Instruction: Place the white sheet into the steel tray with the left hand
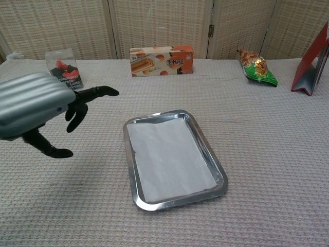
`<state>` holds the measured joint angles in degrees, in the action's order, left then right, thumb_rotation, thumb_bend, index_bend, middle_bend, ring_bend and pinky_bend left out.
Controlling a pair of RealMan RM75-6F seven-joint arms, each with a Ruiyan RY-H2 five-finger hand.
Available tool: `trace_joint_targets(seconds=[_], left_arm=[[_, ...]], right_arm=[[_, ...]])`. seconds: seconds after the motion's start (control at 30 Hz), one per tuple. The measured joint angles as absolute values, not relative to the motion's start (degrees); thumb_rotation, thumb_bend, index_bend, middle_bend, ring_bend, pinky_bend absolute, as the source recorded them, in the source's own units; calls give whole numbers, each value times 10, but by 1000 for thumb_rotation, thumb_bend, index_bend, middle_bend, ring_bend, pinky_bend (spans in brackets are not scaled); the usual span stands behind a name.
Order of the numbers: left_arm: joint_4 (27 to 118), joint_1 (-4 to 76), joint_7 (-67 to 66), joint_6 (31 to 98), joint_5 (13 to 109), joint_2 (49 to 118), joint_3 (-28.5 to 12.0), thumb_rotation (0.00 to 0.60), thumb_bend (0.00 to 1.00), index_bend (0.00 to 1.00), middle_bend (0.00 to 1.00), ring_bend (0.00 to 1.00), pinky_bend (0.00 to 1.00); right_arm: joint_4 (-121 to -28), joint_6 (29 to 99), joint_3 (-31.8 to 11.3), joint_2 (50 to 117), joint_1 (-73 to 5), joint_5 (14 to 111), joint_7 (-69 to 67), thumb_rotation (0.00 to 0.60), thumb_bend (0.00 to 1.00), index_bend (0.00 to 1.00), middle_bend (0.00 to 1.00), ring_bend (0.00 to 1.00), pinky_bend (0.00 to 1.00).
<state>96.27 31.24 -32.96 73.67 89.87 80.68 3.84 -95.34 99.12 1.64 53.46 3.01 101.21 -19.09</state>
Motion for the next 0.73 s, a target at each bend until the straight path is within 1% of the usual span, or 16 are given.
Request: trace_joint_targets(seconds=[0.03, 0.1, 0.3, 0.37, 0.43, 0.53, 0.63, 0.73], left_arm=[[965, 299, -323, 749, 895, 800, 41, 600, 134, 44, 218, 133, 158], [963, 268, -316, 787, 889, 790, 44, 600, 134, 55, 217, 111, 98], [932, 163, -275, 915, 852, 773, 45, 600, 137, 64, 205, 81, 49], [925, 128, -243, 940, 836, 768, 46, 600, 140, 62, 194, 63, 36], [917, 99, -211, 962, 830, 765, 48, 600, 141, 67, 186, 48, 9], [912, 67, -168, 997, 834, 750, 56, 600, 142, 56, 169, 40, 0], [909, 58, -142, 1007, 855, 735, 55, 600, 141, 58, 169, 43, 0], [910, 49, -124, 1009, 855, 727, 49, 600, 142, 51, 169, 43, 0]], right_arm=[[-954, 989, 16, 536, 30, 1012, -183, 600, 355, 0, 0, 0, 0], [-956, 987, 15, 540, 29, 1011, -168, 600, 355, 0, 0, 0, 0], [-963, 966, 9, 563, 21, 1004, -97, 600, 355, 0, 0, 0, 0], [-962, 949, 6, 573, 15, 998, -75, 600, 356, 0, 0, 0, 0], [-960, 927, 4, 585, 7, 990, -55, 600, 356, 0, 0, 0, 0], [-955, 897, -1, 605, -7, 975, -30, 600, 355, 0, 0, 0, 0], [-949, 881, -5, 621, -19, 966, -11, 600, 355, 0, 0, 0, 0], [-947, 877, -4, 626, -22, 964, -5, 600, 355, 0, 0, 0, 0]])
